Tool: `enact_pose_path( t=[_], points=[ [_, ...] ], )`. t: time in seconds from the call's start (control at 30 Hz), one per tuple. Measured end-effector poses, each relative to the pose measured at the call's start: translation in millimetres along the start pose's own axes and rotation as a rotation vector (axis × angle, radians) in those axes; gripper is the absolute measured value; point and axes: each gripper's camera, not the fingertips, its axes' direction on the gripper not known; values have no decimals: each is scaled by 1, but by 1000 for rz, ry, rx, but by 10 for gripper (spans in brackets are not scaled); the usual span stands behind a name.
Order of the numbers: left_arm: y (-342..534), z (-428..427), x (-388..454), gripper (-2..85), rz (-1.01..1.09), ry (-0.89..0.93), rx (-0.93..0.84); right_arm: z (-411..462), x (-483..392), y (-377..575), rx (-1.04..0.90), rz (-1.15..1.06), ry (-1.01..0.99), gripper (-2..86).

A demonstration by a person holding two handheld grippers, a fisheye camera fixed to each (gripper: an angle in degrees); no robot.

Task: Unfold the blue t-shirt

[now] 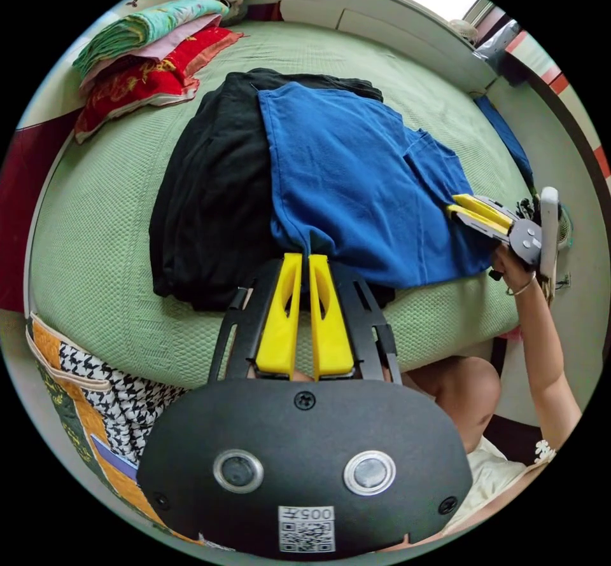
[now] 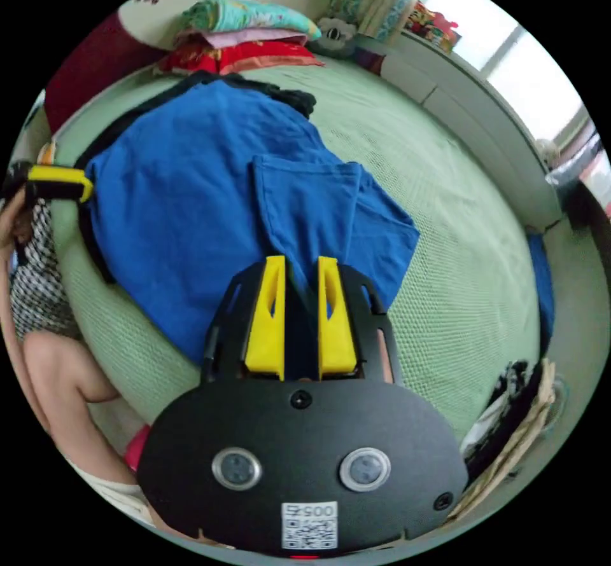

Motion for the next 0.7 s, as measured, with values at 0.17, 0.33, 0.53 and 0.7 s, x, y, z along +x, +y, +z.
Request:
enact_pose_path(
  t=[0.17, 0.33, 0.53, 0.7],
  points=[
    [-2, 3, 9, 34, 2, 7, -2, -20, 103, 30, 138, 518, -178, 0],
    [0, 6, 18, 33, 0, 23, 4, 4, 172, 74, 95, 765, -360, 74],
    [3, 9, 32, 30, -5, 20, 7, 21, 148, 78, -19, 552, -433, 152],
    [6, 12, 44, 29, -11, 13, 8, 12, 104, 78, -62, 400, -269, 138]
  ],
)
